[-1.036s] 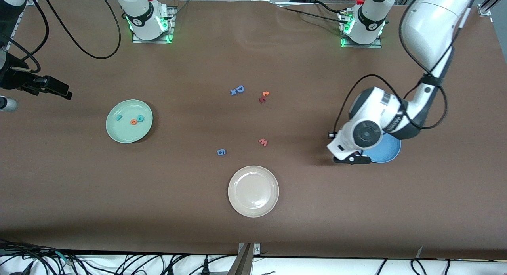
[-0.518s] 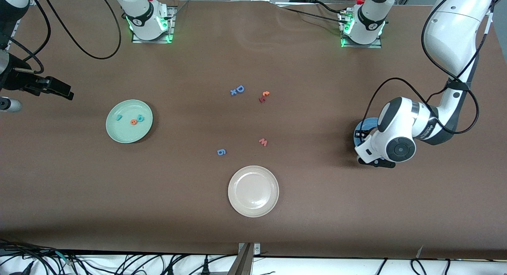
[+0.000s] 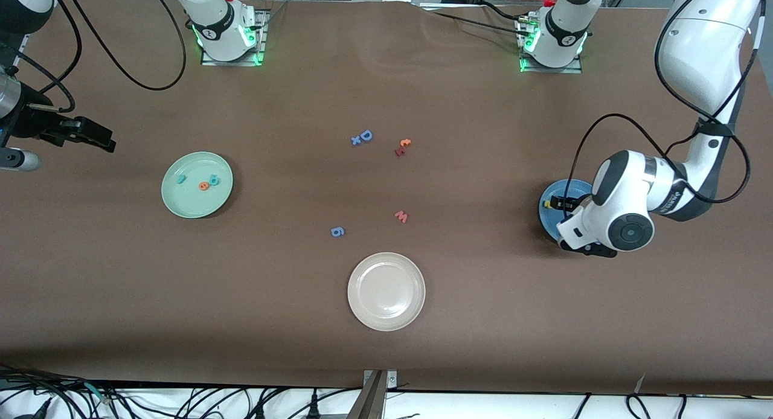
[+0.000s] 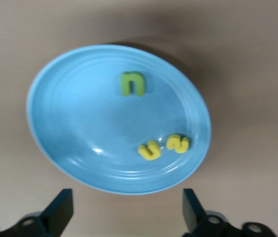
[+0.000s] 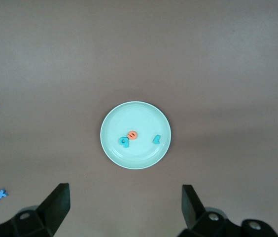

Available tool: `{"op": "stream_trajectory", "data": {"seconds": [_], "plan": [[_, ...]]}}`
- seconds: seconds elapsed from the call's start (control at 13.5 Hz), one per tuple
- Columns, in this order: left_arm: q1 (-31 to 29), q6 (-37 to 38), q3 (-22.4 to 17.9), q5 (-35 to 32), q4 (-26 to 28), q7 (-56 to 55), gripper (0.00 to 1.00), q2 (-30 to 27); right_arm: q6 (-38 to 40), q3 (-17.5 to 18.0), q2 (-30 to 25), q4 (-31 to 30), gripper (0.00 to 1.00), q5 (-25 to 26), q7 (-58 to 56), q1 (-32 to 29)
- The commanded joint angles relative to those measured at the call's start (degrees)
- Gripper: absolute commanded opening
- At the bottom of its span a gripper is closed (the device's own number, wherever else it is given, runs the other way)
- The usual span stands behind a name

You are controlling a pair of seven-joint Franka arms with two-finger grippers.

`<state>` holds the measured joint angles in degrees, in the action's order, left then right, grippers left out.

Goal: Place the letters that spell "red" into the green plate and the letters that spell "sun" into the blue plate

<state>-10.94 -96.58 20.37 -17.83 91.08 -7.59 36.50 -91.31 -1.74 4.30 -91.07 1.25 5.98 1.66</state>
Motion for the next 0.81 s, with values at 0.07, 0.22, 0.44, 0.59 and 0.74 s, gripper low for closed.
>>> {"op": "stream_trajectory", "data": {"seconds": [0.07, 0.22, 0.44, 0.59, 0.74], "plan": [[-4.0, 6.6, 0.4, -0.6, -5.3, 1.3, 1.0, -2.8, -0.2, 0.2, -0.3, -0.6, 1.0, 1.1, 0.4, 0.1], [-5.8, 9.9, 0.5, 0.0, -8.5, 1.3, 1.0, -3.6, -0.3, 0.1, 0.0, -0.5, 1.0, 1.1, 0.4, 0.1], [-5.8, 13.0, 0.5, -0.1, -10.9, 1.3, 1.0, -6.3, -0.3, 0.1, 0.1, -0.4, 1.0, 2.1, 1.2, 0.2], [-6.5, 14.3, -0.1, -0.6, -10.3, 2.2, 1.0, -8.5, -0.6, 0.1, 0.2, -0.3, 1.0, 2.6, 1.3, 0.4], [-2.5, 14.1, -6.4, 0.3, -8.4, 2.9, 1.0, -12.4, -0.6, 0.1, 0.4, -0.2, 1.0, 2.5, 1.3, 0.4]]}}
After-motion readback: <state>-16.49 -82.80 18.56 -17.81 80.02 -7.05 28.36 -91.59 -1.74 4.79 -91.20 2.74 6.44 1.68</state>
